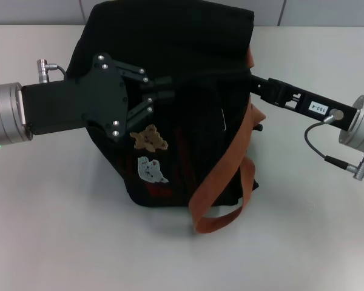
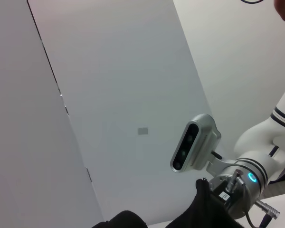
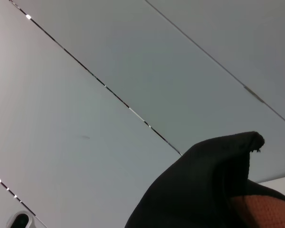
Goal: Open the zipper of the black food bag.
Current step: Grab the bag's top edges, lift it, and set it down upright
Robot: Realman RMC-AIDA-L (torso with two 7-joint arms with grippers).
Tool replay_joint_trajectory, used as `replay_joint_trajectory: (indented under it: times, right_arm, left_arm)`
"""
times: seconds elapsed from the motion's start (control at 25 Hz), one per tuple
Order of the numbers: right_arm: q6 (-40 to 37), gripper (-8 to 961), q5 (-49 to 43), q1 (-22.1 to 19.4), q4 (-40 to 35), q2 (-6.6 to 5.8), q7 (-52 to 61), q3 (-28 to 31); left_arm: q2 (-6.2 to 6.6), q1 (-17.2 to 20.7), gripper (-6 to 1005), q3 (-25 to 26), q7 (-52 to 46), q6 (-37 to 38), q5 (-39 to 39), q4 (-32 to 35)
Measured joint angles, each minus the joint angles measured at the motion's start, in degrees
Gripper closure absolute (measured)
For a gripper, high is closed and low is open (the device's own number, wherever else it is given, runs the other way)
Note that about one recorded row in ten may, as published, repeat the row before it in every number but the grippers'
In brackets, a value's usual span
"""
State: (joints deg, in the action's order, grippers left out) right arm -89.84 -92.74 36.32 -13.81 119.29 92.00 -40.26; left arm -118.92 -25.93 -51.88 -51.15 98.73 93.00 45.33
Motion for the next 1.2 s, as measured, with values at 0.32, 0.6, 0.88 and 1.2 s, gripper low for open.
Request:
replay_joint_trajectory:
  times: [0.32, 0.6, 0.88, 1.2]
  right_arm:
    - [-1.6, 931, 0.3, -1.5, 0.0, -0.02, -1.5, 0.2]
    - [-3.4, 937, 0.6, -2.3, 0.3, -0.02, -5.6, 0.6]
    - [-5.5, 943, 0.6, -2.3, 0.4, 0.04, -11.0, 0.5]
    - [-8.2, 950, 0.8, -2.3, 2.3, 0.19, -30.9, 0.6]
  left_arm:
    - [0.24, 0.1, 908, 0.4, 0.0, -0.5, -1.7, -1.2]
    - [0.27, 0.6, 909, 1.3, 0.0, -0.9, -2.1, -1.3]
    - [0.26, 0.6, 910, 2.3, -0.2, -2.0, -2.3, -2.3]
    - [0.26, 0.7, 910, 5.4, -0.5, -2.2, -2.4, -3.6]
